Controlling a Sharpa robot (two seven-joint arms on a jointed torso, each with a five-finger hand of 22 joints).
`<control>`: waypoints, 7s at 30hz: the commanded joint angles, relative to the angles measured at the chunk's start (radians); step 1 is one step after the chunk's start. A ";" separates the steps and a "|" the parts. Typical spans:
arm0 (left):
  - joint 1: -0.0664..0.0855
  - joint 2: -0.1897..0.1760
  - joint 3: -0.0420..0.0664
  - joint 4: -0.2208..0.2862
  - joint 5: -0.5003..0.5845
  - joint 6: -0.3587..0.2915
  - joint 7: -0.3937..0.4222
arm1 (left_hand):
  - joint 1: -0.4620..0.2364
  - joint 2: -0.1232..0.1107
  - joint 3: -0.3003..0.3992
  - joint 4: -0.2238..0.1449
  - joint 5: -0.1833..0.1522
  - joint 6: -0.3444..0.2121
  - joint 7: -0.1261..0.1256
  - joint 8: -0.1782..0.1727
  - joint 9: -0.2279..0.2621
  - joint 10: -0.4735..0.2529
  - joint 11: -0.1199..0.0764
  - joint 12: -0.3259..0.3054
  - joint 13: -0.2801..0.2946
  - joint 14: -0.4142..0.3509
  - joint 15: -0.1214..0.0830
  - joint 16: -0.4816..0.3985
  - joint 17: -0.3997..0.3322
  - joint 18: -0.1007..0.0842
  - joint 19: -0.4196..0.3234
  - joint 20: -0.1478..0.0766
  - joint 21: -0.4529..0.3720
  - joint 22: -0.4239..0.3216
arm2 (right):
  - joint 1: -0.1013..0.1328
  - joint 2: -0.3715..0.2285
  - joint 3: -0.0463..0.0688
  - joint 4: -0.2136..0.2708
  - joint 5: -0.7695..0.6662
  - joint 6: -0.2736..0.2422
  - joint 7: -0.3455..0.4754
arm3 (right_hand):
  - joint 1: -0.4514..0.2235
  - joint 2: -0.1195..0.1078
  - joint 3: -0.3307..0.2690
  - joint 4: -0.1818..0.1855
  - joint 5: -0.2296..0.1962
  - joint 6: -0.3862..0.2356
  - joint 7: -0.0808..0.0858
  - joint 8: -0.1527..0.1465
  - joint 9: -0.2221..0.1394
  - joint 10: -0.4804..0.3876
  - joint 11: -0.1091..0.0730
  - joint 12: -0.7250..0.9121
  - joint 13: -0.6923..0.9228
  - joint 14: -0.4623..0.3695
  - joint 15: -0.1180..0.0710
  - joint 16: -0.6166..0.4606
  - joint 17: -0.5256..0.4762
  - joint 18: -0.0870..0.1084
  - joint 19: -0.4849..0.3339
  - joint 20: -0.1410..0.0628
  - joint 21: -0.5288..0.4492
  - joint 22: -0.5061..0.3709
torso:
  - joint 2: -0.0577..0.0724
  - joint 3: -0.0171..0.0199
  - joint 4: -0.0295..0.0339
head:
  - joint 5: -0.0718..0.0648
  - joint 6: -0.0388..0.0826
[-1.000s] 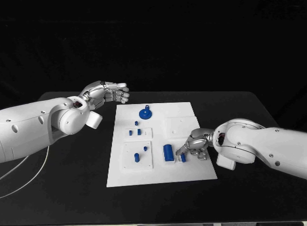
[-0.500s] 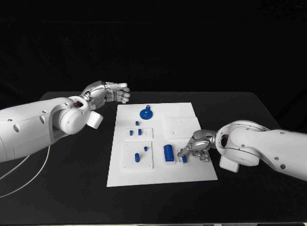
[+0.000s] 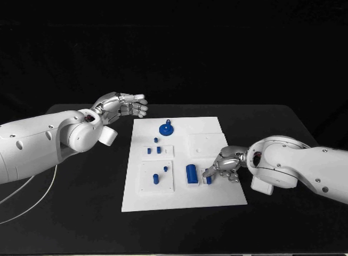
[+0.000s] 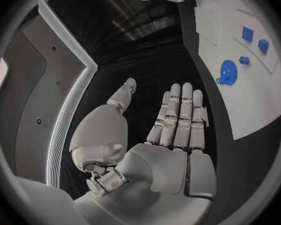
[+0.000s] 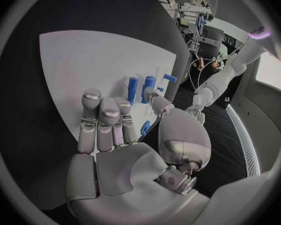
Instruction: Assemble the parts on the task board
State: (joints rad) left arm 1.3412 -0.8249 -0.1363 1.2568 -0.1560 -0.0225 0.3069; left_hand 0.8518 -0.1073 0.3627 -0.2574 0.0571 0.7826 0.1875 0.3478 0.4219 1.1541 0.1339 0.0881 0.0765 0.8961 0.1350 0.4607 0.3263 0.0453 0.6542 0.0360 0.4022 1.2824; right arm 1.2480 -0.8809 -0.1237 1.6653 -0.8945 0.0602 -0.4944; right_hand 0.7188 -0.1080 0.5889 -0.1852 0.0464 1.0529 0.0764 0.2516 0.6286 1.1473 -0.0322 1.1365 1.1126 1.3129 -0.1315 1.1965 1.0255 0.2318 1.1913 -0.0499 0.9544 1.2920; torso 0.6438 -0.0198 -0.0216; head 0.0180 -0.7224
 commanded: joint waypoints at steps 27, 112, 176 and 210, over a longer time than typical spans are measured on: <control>0.001 0.002 0.000 0.000 -0.002 0.017 -0.004 | -0.006 0.001 -0.003 0.000 -0.005 -0.007 -0.003 0.006 -0.002 0.001 0.004 -0.005 0.000 0.000 0.004 -0.006 0.002 0.011 -0.002 0.003 -0.008 0.003 | 0.004 0.008 0.002 0.013 -0.017 -0.006 0.013 | 0.000 0.011 0.001 -0.003 0.003 0.003 0.003 0.001 0.000 0.002 0.000 -0.007 0.001 0.001 -0.007 -0.002 -0.002 0.030 0.001 -0.009 -0.001 -0.003 | 0.001 -0.0001 0.0004 | 0.002 -0.001; 0.001 0.002 -0.001 -0.001 -0.006 0.026 -0.010 | -0.008 0.003 -0.002 0.001 -0.005 -0.007 -0.002 0.006 -0.002 0.002 0.004 -0.005 0.000 0.001 0.004 -0.007 0.005 0.010 -0.003 0.003 -0.011 0.008 | -0.030 0.016 0.006 -0.024 -0.143 -0.005 0.027 | 0.040 0.002 0.031 0.000 0.002 0.008 0.006 -0.004 -0.003 0.007 0.003 -0.013 0.006 0.003 -0.004 -0.003 -0.005 0.030 0.005 -0.001 0.003 -0.011 | 0.000 -0.0005 0.0002 | 0.000 0.000; -0.113 0.091 0.053 0.014 0.117 -0.382 0.097 | -0.852 0.107 -0.363 0.257 -0.057 -0.783 -0.187 -0.348 -0.422 -1.154 -0.134 -0.088 -0.076 -0.896 -0.135 -0.461 -0.326 -0.045 -0.654 -0.036 -0.402 -1.282 | -0.080 0.228 0.129 -0.520 0.696 -0.389 0.830 | -0.719 0.108 -0.589 0.185 -0.046 -1.053 -0.076 -0.252 -0.629 -1.147 0.032 -1.136 -1.113 -1.313 0.132 -1.196 -1.026 -0.232 -1.191 0.050 -0.954 -1.292 | -0.100 0.0198 0.0216 | -0.018 0.122; -0.291 0.045 0.136 0.313 0.156 -0.747 0.213 | -0.852 0.107 -0.363 0.257 -0.057 -0.783 -0.187 -0.348 -0.422 -1.154 -0.134 -0.088 -0.076 -0.896 -0.135 -0.461 -0.326 -0.045 -0.654 -0.036 -0.402 -1.282 | -0.198 0.101 0.124 -0.095 0.895 -0.830 1.014 | -0.719 0.108 -0.589 0.185 -0.046 -1.053 -0.076 -0.252 -0.629 -1.147 0.032 -1.136 -1.113 -1.313 0.132 -1.196 -1.026 -0.232 -1.191 0.050 -0.954 -1.292 | -0.100 0.0198 0.0216 | -0.018 0.122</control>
State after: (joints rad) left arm 1.0500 -0.7807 -0.0011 1.5670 -0.0007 -0.7541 0.4973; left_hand 0.0072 0.0005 0.0049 0.0010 0.0047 0.0052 0.0000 0.0031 0.0010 0.0053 0.0000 0.0069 0.0011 0.0044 0.0011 0.0035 0.0009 0.0154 0.0036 0.0000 0.0035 0.0009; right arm 1.0506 -0.7797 -0.0003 1.5681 -0.0042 -0.7577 0.4960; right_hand 0.0055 -0.0001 0.0042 -0.0004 0.0038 0.0046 -0.0001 0.0037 0.0010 0.0037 -0.0001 0.0036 0.0010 0.0048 0.0005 0.0035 0.0010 0.0138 0.0049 -0.0002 0.0035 0.0011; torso 0.5442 0.0000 0.0000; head 0.0000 -0.6000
